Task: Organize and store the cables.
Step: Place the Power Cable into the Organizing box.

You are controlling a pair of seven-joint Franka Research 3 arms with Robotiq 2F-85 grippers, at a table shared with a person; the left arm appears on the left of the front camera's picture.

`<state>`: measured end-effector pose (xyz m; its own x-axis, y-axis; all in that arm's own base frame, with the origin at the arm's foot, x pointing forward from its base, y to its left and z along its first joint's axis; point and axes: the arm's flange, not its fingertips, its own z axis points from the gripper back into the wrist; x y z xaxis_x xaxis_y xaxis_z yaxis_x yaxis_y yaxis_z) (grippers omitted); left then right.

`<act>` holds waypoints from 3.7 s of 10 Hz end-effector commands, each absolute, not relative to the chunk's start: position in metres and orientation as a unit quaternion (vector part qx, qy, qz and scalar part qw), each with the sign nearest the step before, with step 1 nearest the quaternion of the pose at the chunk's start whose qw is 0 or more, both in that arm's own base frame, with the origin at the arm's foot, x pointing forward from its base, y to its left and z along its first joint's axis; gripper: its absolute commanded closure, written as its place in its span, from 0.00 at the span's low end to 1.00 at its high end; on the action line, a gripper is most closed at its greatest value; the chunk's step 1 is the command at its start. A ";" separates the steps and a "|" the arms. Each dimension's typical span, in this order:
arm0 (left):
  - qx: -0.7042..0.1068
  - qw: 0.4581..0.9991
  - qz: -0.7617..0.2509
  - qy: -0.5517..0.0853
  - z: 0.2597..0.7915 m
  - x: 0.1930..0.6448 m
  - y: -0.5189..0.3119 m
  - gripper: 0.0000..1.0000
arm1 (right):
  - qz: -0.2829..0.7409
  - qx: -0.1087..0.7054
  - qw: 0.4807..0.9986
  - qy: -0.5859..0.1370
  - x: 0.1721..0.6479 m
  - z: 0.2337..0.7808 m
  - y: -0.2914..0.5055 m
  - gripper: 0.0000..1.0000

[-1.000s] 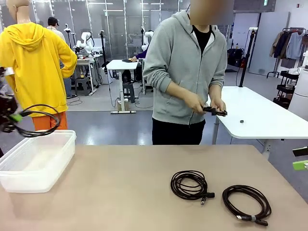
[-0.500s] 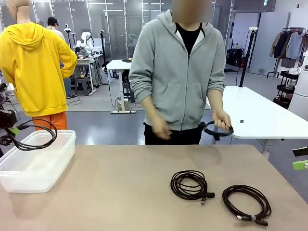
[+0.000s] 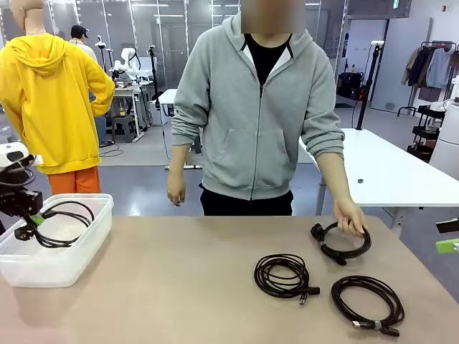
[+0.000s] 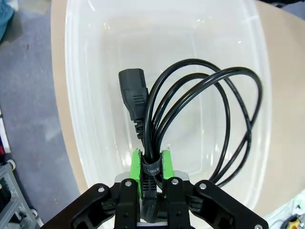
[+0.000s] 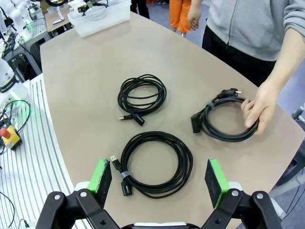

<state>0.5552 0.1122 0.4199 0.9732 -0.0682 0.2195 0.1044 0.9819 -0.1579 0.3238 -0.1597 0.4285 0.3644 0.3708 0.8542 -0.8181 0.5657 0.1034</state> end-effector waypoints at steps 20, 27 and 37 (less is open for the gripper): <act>-0.054 0.991 -0.041 -0.117 0.433 0.549 0.095 0.00 | 0.383 0.269 0.773 -0.427 0.324 0.429 -0.160 0.00; -0.139 0.956 -0.143 -0.215 0.500 0.466 0.109 0.00 | 0.383 0.269 0.773 -0.427 0.324 0.429 -0.160 0.00; -0.245 0.850 -0.335 -0.325 0.514 0.324 0.140 0.00 | 0.383 0.269 0.773 -0.427 0.324 0.429 -0.160 0.00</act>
